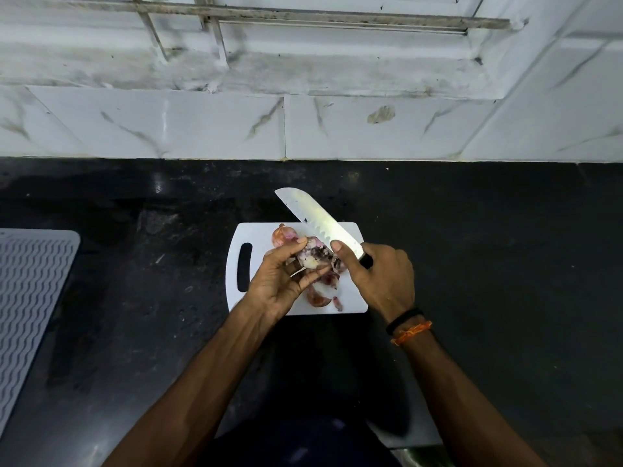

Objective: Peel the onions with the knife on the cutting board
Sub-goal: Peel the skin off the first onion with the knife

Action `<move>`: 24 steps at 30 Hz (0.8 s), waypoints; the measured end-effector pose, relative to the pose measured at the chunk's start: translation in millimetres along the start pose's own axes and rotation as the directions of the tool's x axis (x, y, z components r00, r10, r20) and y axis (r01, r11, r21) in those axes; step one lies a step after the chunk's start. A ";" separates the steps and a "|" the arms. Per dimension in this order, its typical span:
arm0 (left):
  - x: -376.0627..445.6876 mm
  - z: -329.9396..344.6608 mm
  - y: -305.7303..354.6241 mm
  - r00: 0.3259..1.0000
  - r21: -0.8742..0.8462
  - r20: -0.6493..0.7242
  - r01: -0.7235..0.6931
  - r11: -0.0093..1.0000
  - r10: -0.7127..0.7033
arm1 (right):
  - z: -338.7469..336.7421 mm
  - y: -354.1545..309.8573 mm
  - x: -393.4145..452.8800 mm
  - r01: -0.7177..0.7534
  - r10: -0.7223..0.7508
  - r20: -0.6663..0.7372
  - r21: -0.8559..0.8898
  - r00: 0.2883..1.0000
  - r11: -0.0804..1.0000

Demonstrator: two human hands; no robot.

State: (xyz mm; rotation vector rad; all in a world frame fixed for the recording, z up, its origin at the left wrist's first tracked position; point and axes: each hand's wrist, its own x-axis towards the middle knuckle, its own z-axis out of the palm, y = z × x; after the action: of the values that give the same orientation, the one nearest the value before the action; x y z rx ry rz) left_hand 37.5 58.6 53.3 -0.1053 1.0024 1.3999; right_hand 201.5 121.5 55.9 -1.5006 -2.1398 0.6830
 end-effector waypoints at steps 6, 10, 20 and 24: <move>2.8 -1.0 -1.6 1.000 0.026 0.015 -0.012 1.000 0.011 | 0.6 -4.2 3.6 0.009 -0.008 0.011 -0.046 1.000 0.999; 3.9 -1.2 1.3 1.000 0.032 0.022 -0.010 0.999 0.009 | -1.9 -6.9 4.1 0.051 -0.050 0.019 -0.053 0.999 0.997; 12.2 -8.1 -0.6 0.982 0.023 0.164 -0.100 0.995 0.095 | -6.8 -6.0 7.4 -0.078 0.077 0.030 0.039 0.997 0.996; 14.1 -11.5 -0.2 0.972 0.018 0.194 -0.138 0.990 0.132 | -9.3 -6.0 3.1 -0.091 0.091 0.038 0.011 0.995 0.996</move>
State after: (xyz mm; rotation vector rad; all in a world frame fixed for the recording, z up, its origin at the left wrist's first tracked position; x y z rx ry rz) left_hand 29.6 62.4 37.4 0.1224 0.8830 1.4868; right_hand 201.7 124.0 67.0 -1.5985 -2.1010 0.7607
